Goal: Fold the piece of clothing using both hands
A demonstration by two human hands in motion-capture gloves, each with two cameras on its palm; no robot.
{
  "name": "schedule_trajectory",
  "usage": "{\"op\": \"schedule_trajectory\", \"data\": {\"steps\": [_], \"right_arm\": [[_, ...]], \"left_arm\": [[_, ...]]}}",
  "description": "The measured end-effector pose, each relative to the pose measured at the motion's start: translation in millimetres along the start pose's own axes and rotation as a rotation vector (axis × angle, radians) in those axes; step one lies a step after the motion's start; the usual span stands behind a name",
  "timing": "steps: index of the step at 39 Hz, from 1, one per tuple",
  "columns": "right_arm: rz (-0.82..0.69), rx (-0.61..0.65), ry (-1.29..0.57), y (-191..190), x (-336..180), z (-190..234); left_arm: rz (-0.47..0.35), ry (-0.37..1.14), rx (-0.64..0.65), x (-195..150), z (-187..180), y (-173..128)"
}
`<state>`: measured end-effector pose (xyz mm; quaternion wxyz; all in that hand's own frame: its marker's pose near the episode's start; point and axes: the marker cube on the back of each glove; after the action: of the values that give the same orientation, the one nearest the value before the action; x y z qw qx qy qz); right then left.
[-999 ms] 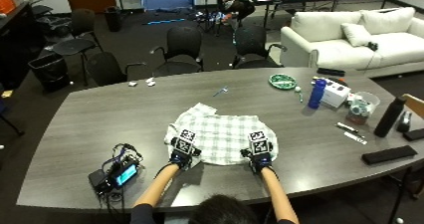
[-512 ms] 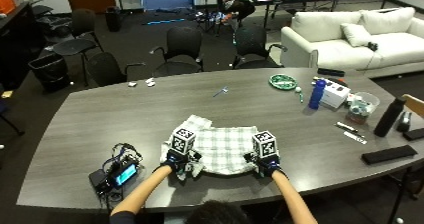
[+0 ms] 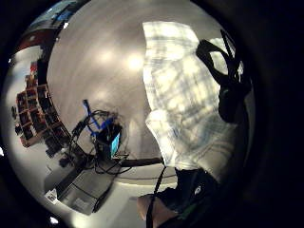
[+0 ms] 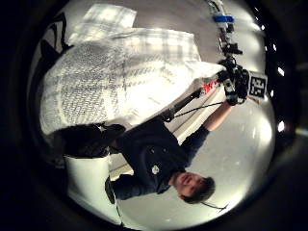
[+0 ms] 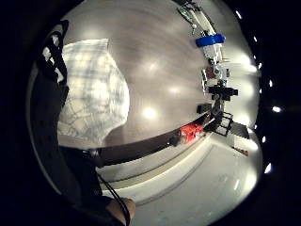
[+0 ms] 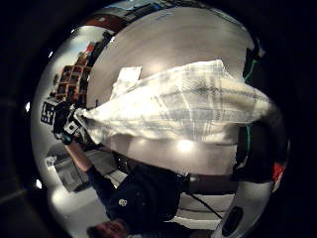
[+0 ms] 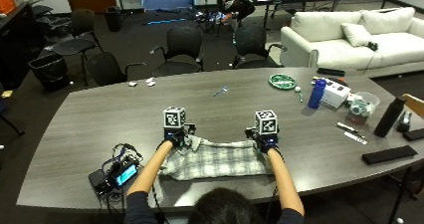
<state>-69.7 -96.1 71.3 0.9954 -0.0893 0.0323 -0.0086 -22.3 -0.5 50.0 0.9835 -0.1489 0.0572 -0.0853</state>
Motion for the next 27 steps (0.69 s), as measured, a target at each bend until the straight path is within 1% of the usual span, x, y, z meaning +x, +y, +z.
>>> {"op": "schedule_trajectory", "data": {"steps": [3,6,8,11,14,16,18,20,22,24,25,27], "right_arm": [[0.073,-0.088,0.068,-23.8,-6.7,13.0],[0.126,-0.163,0.119,-59.0,-8.1,38.9],[0.14,-0.134,0.118,-76.9,-6.6,50.5],[0.154,-0.034,0.105,-85.6,-2.7,53.9],[0.168,0.044,0.086,-78.1,2.6,47.0],[0.192,0.103,0.069,-67.2,8.8,37.6],[0.217,0.149,0.049,-54.2,15.6,27.9],[0.237,0.143,0.023,-39.3,20.6,22.4],[0.251,0.126,-0.002,-27.7,23.1,20.4],[0.276,0.133,-0.025,-21.1,24.7,21.0],[0.296,0.13,-0.041,-17.4,25.4,23.4],[0.349,0.091,-0.077,-8.7,26.9,34.3]], "left_arm": [[-0.072,0.012,-0.046,-3.8,20.8,-48.3],[-0.137,-0.02,-0.09,-10.1,46.9,-95.6],[-0.174,-0.045,-0.11,-16.3,55.3,-112.3],[-0.208,-0.06,-0.103,-26.2,52.1,-118.4],[-0.239,-0.015,-0.042,-35.3,34.5,-108.5],[-0.244,0.053,0.068,-40.5,14.0,-96.5],[-0.218,0.126,0.192,-40.8,-5.6,-80.6],[-0.178,0.184,0.238,-33.3,-14.4,-57.3],[-0.149,0.212,0.22,-22.2,-13.8,-33.0],[-0.103,0.204,0.212,-10.8,-7.2,-14.8],[-0.058,0.186,0.224,-3.7,-0.9,-7.0],[0.064,0.141,0.277,12.8,19.2,4.7]]}}
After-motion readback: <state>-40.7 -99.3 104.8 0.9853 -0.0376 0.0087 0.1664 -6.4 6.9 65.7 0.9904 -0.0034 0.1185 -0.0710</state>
